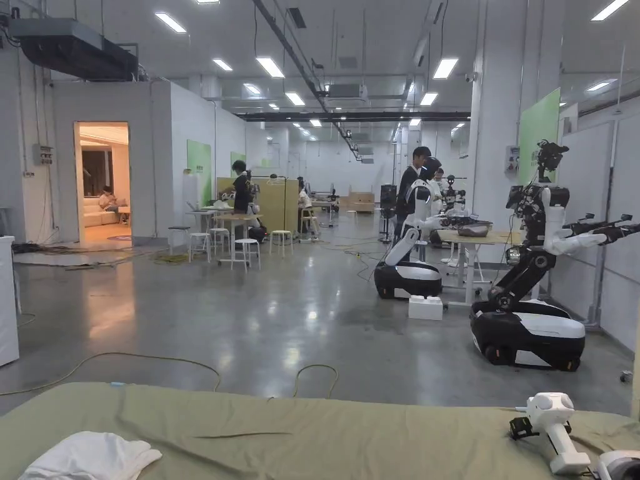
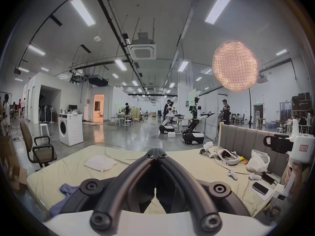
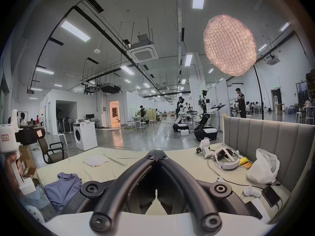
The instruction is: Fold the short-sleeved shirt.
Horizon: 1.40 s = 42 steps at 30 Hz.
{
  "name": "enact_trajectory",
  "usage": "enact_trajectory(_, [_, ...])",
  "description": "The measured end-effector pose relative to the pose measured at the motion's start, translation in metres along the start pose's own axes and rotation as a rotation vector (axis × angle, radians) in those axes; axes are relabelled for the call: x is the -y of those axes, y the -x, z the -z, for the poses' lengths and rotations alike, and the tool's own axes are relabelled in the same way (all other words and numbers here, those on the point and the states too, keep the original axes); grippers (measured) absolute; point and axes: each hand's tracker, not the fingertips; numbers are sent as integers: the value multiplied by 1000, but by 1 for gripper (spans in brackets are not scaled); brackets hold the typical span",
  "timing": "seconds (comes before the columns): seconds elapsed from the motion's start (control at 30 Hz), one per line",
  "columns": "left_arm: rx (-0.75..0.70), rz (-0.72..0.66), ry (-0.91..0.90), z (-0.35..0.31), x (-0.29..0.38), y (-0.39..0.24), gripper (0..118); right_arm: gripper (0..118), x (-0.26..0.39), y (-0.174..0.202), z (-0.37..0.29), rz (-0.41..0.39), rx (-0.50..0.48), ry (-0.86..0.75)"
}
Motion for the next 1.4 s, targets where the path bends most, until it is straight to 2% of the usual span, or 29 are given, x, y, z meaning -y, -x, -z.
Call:
enact_trajectory(0.07, [3,-8,6,0,2,3,0,0,2,-1,-1,3,5,8])
enact_trajectory(0.13, [-11,14,14,0,1,2,0,0,3,-1,0,-32,23,23])
enact_trajectory(0.17, [-22,38,18,0,0,2,0,0,2,1,0,-68,32,29])
enact_trajectory(0.23, [-57,151,11,0,-3,-4,0,0,-1,8,1,-204,48,23])
enact_trajectory(0.27, [-75,246,0,-1,-5,-10,0,0,-2,12,1,-289,50,20])
enact_trajectory(0.37, [-113,694,-23,-3,4,-34,0,0,3,31,0,-680,66,20])
enact_trajectory(0.4, [-136,864,-10,-1,13,-44,0,0,10,39,0,-852,76,24])
enact_trajectory(0.5, [-167,1316,44,4,55,-60,0,0,43,47,0,-1294,74,39])
enact_trajectory(0.53, [-138,1529,94,5,72,-62,0,0,55,46,0,-1431,55,48])
enact_trajectory(0.6, [-62,1701,132,2,99,-59,0,0,80,44,-2,-1638,-8,64])
enact_trajectory(0.63, [-25,1738,158,0,107,-58,0,0,91,39,-4,-1696,-50,70])
enact_trajectory(0.7, [76,1691,153,-6,115,-55,0,0,106,35,-11,-1761,-136,94])
enact_trajectory(0.77, [46,1579,139,-6,107,-53,0,0,110,31,-14,-1731,-118,85])
enact_trajectory(0.8, [-50,1487,90,-3,98,-55,0,0,107,32,-12,-1646,-64,72])
enact_trajectory(0.87, [-204,1166,64,5,68,-52,0,0,89,35,-5,-1392,38,68])
enact_trajectory(0.93, [-208,690,59,2,23,-30,0,0,54,35,0,-975,134,52])
enact_trajectory(0.97, [-140,472,40,-4,10,-13,0,0,40,30,0,-781,150,43])
enact_trajectory(1.03, [28,14,-6,-13,3,29,0,0,16,7,-4,-337,155,-4])
enact_trajectory(1.1, [103,-246,-5,-17,16,54,0,0,7,-15,-11,36,129,-19])
enact_trajectory(1.13, [89,-289,42,-19,21,61,0,0,7,-22,-15,141,135,-17])
enact_trajectory(1.17, [59,-287,80,-20,22,61,0,0,4,-15,-16,138,189,14])
enact_trajectory(1.2, [29,-199,86,-22,22,61,0,0,3,-14,-17,116,236,38])
enact_trajectory(1.23, [-1,-121,84,-25,21,57,0,0,3,-14,-20,63,197,36])
enact_trajectory(1.3, [-38,-44,86,-26,17,48,0,0,-1,-9,-22,17,178,31])
enact_trajectory(1.4, [-11,-108,54,-28,12,47,0,0,-6,-6,-27,35,139,14])
